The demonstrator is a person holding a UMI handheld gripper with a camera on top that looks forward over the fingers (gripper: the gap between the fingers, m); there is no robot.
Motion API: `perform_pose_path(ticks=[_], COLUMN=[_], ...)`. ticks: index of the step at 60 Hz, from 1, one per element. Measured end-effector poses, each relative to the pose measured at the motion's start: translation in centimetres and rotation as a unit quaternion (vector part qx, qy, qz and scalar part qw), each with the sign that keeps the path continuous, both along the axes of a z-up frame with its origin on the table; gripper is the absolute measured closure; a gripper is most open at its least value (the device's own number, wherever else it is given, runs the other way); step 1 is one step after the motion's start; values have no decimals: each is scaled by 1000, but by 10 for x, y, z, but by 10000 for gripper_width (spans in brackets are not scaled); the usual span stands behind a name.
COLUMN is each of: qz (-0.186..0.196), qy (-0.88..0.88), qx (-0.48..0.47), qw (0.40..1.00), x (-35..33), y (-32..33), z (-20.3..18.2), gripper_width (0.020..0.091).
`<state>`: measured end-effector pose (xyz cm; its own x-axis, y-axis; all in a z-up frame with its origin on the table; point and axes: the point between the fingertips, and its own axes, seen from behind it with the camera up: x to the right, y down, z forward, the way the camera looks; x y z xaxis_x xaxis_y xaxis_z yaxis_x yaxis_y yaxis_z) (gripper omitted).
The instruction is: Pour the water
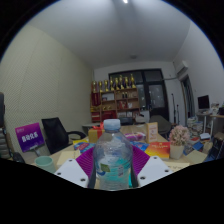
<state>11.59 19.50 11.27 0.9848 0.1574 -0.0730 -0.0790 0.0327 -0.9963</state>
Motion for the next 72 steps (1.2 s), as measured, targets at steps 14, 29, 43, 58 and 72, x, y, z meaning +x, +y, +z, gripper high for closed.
perform_pose_path(ticks=[14,29,43,58,72], qz=[2,-10,-17,-32,-45], qy=[-47,-24,-45,-25,9], qx=[-7,-39,-103,-108,-97], qw=[999,999,993,993,994], x=[-14,-6,-9,-7,-5], y=[8,11,-72,-199,-286], z=[3,6,-8,14,31], gripper_width=[585,394,266,264,266])
